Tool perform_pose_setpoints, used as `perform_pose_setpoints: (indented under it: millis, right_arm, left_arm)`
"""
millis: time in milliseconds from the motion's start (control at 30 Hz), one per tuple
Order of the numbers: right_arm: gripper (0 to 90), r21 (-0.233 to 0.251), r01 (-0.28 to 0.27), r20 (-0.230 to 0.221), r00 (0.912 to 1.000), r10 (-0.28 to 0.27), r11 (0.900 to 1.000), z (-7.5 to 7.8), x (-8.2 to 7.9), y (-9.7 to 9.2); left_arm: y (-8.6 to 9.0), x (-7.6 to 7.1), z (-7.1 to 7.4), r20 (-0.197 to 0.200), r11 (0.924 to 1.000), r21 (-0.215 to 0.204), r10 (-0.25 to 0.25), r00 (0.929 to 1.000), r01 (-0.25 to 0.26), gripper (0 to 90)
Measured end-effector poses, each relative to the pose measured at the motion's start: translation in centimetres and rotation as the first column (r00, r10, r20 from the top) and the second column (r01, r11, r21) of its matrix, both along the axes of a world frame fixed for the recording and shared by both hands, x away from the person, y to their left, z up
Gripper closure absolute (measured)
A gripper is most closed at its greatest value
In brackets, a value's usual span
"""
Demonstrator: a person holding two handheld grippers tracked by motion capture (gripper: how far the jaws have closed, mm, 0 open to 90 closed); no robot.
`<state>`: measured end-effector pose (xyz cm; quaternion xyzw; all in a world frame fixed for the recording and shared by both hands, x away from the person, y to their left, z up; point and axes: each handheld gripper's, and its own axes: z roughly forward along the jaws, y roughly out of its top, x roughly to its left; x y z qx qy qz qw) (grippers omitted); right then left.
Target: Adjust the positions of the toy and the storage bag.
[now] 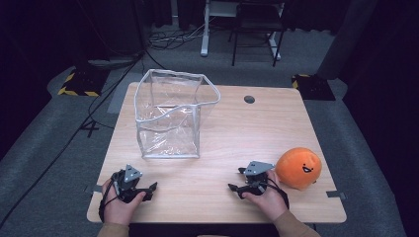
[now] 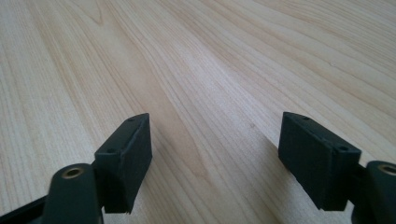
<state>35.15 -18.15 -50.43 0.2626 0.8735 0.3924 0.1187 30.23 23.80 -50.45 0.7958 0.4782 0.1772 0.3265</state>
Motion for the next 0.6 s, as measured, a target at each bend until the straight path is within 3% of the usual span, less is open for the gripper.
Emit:
perform_pose_setpoints:
  millis: [33, 267, 367, 600]
  right_arm:
    - [34.3, 0.006, -0.010, 0.007, 0.9999, 0.010, 0.9999, 0.0, 0.0, 0.0]
    - [36.0, 0.010, -0.008, 0.006, 0.9999, 0.008, 0.9999, 0.0, 0.1, 0.1]
    - [48.1, -0.006, -0.027, -0.009, 0.9996, 0.027, 0.9996, 0.4, -0.1, 0.0]
    - [51.4, 0.022, -0.027, -0.028, 0.9992, 0.027, 0.9994, 2.0, -0.1, -0.4]
  left_arm:
    - [0.0, 0.0, 0.0, 0.001, 1.0000, -0.001, 0.001, 1.0000, -0.001, 17.6]
    - [0.0, 0.0, 0.0, -0.001, 1.0000, 0.000, 0.002, 1.0000, -0.002, 17.5]
    - [0.0, 0.0, 0.0, 0.001, 1.0000, -0.002, 0.001, 1.0000, -0.001, 17.5]
    - [0.4, -0.2, 0.2, 0.015, 0.9998, -0.021, 0.004, 0.9999, -0.004, 23.3]
